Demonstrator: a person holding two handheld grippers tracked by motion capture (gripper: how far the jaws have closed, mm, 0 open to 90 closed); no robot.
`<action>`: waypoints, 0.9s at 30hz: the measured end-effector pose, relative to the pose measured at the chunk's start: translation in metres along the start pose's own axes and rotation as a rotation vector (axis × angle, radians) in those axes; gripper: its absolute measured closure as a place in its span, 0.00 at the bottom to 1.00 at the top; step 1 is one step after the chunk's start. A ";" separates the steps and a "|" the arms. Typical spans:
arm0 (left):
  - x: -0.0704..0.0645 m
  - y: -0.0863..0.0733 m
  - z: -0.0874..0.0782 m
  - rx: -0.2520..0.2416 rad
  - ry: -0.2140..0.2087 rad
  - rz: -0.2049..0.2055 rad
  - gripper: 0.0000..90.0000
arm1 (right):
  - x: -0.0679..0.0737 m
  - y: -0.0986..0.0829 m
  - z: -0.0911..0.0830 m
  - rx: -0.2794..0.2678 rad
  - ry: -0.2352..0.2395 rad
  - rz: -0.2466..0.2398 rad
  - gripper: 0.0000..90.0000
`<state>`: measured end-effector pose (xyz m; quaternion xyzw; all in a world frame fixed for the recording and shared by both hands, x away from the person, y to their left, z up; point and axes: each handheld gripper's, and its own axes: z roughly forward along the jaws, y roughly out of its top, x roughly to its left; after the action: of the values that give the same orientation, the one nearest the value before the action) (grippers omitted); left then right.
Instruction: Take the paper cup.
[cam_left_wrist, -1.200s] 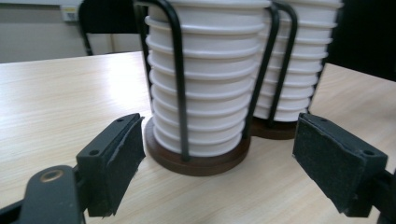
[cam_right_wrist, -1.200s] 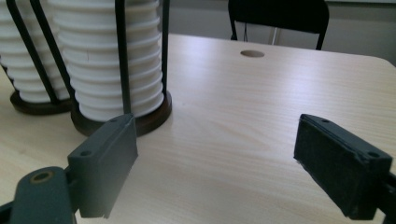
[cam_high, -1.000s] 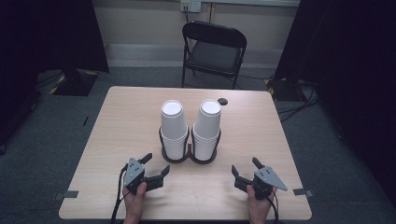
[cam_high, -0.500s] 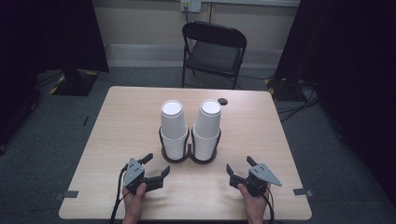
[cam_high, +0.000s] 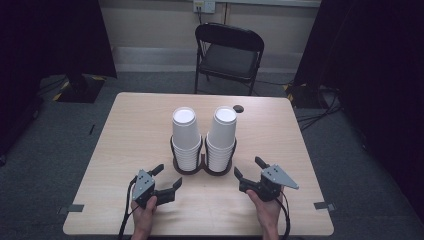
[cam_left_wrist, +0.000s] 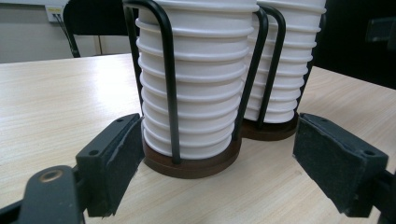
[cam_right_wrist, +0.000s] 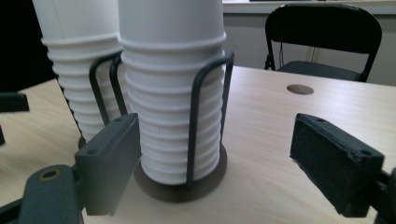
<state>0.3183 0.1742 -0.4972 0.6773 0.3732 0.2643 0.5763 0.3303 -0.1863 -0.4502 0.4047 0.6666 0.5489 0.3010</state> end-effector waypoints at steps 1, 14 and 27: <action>0.000 0.000 0.000 0.000 0.001 -0.004 0.18 | 0.000 0.003 0.000 -0.006 0.009 0.005 0.17; 0.000 0.000 0.000 -0.005 0.001 0.001 0.18 | 0.000 0.043 0.011 -0.058 0.066 -0.017 0.15; -0.001 0.000 0.000 -0.005 0.005 0.006 0.18 | 0.006 0.081 0.028 -0.079 0.109 -0.054 0.14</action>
<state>0.3174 0.1735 -0.4972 0.6764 0.3720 0.2685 0.5762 0.3675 -0.1620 -0.3772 0.3440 0.6705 0.5875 0.2947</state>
